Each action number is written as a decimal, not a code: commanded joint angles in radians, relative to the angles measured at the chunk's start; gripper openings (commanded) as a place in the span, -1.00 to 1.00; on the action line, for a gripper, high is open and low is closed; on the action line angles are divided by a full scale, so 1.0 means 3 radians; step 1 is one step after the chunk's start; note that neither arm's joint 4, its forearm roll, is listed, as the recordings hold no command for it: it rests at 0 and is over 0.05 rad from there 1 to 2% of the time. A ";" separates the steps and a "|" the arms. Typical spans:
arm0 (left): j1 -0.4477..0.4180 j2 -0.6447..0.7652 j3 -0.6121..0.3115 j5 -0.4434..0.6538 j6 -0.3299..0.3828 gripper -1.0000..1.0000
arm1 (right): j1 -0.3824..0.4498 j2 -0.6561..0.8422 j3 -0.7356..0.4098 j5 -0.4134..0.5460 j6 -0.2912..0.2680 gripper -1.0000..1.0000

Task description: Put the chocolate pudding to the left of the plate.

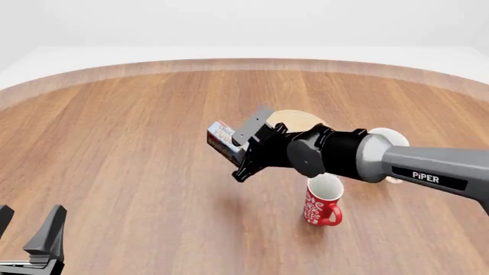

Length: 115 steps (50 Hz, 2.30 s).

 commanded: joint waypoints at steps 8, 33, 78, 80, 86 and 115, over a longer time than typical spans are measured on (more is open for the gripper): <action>0.0000 0.0000 0.0000 0.0000 0.0000 1.00 | -0.0118 0.0333 -0.0796 0.0329 -0.0096 -1.00; 0.0000 0.0000 0.0000 0.0000 0.0000 1.00 | -0.0402 0.1253 -0.1962 0.0695 -0.0251 -1.00; 0.0000 0.0000 0.0000 0.0000 0.0000 1.00 | -0.0398 0.1869 -0.2291 0.0717 -0.0229 -1.00; 0.0000 0.0000 0.0000 0.0000 0.0000 1.00 | -0.0415 0.1907 -0.2338 0.0739 -0.0244 -1.00; 0.0000 0.0000 0.0000 0.0000 0.0000 1.00 | -0.0449 0.2011 -0.2482 0.0773 -0.0249 -1.00; 0.0000 0.0000 0.0000 0.0000 0.0000 1.00 | -0.0604 0.2263 -0.2777 0.0924 -0.0376 1.00</action>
